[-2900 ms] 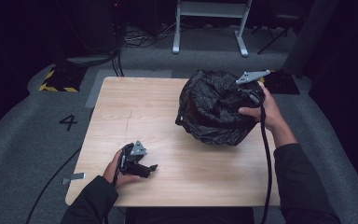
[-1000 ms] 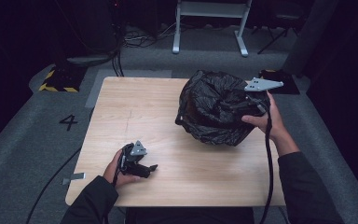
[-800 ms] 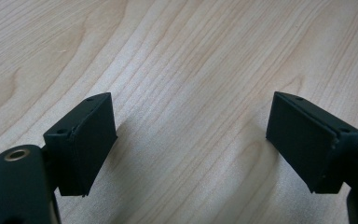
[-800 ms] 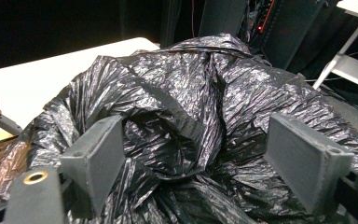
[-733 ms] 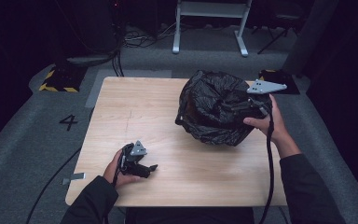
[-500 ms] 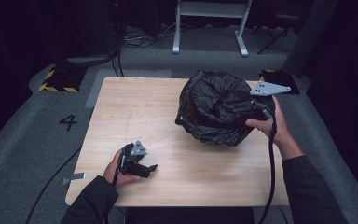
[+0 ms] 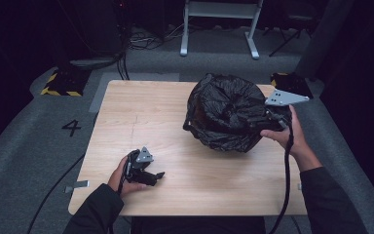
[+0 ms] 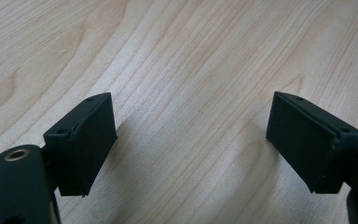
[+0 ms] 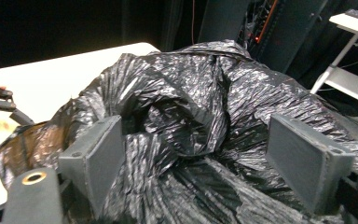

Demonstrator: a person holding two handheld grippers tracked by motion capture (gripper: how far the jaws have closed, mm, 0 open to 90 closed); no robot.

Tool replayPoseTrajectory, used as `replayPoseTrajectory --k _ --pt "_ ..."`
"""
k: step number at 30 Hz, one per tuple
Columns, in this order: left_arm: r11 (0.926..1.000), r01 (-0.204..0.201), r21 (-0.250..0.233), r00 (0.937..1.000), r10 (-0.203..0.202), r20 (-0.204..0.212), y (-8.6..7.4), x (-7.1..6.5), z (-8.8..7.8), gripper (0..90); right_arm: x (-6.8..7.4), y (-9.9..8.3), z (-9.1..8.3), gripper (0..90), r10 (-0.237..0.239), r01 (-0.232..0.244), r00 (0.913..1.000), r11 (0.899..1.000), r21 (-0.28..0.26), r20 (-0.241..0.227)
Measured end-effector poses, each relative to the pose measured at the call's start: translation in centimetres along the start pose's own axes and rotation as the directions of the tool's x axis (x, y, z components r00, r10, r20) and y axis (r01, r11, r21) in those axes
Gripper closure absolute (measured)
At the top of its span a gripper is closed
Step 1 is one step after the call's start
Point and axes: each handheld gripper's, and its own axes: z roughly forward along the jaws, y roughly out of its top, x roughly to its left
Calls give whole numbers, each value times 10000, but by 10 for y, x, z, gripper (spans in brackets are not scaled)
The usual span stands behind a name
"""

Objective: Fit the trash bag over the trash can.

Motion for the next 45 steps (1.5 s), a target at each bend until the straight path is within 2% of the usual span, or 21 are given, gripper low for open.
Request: replayPoseTrajectory --k 17,28,45 --pt "10000 18 -4 10000 -18 22 0 0 0 159 4 -11 -24 194 -257 256 9996 9997 52 151" --pt "10000 13 1 10000 -13 12 0 0 0 159 11 -22 -33 194 -401 400 9991 9992 64 168" --pt "10000 16 -2 10000 -16 14 0 0 0 159 14 -42 -40 195 -204 204 9998 9998 -47 84"
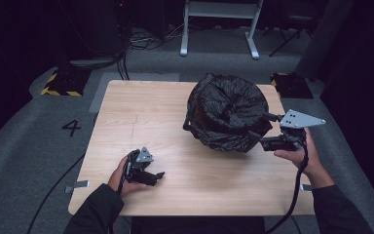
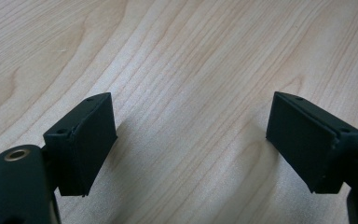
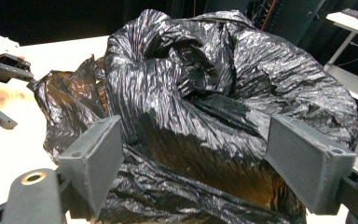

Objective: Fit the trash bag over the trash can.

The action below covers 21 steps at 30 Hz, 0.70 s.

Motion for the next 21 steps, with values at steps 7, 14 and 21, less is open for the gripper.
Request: replayPoseTrajectory --k 7,14,21 --pt "10000 0 -1 10000 0 -3 0 0 0 159 1 -7 -4 200 20 -19 9999 10000 -57 106" --pt "10000 -10 2 10000 10 -6 0 0 0 159 4 -12 -4 201 -35 35 10000 10000 10 50" --pt "10000 3 -4 10000 -3 -3 0 0 0 159 9 -19 -3 211 -157 157 9998 9998 86 91"
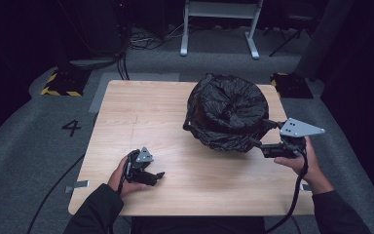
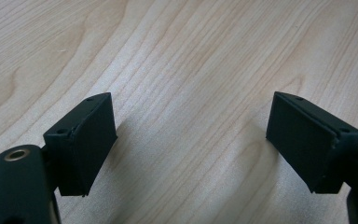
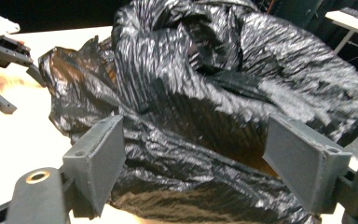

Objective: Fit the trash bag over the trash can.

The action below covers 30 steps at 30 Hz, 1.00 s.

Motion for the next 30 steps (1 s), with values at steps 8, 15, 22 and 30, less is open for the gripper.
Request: replayPoseTrajectory --k 8,15,22,30 --pt "10000 6 5 10000 -6 20 0 0 0 159 2 -10 4 211 30 -30 10000 9998 197 -32" --pt "10000 5 10 10000 -5 23 0 0 0 159 4 -16 5 213 90 -91 10000 9995 303 13" --pt "10000 8 9 10000 -8 24 0 0 0 159 4 -24 7 214 155 -155 9999 9988 462 5" --pt "10000 3 2 10000 -3 10 0 0 0 159 4 -32 9 214 258 -256 9997 9976 640 -10"
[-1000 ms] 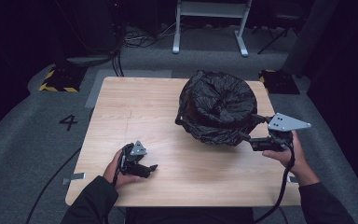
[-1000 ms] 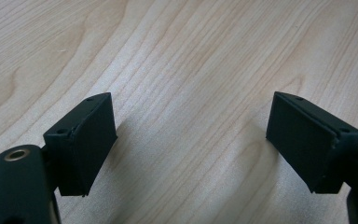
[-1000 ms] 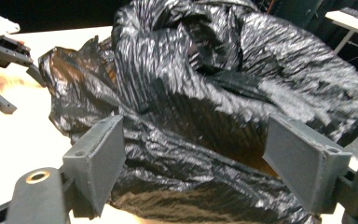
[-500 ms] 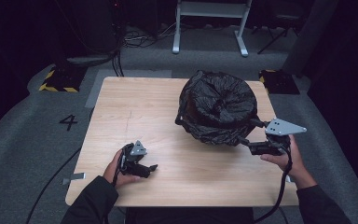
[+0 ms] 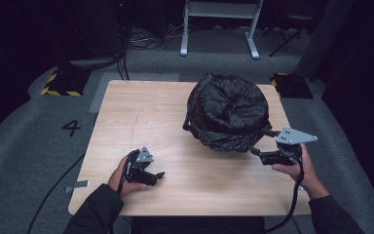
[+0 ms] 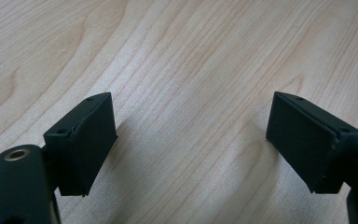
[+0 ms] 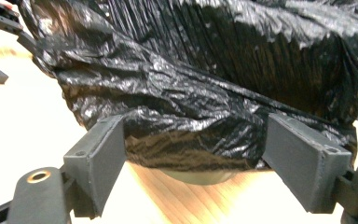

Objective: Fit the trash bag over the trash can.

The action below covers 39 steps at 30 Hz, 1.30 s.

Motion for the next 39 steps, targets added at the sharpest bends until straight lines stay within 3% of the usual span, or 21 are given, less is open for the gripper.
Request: replayPoseTrajectory --k 21,39 --pt "10000 -2 13 10000 2 6 0 0 0 160 1 -26 7 208 116 -129 9998 9966 812 170" --pt "10000 2 7 10000 -2 14 0 0 0 160 9 -57 20 208 220 -217 9998 9833 1806 7"
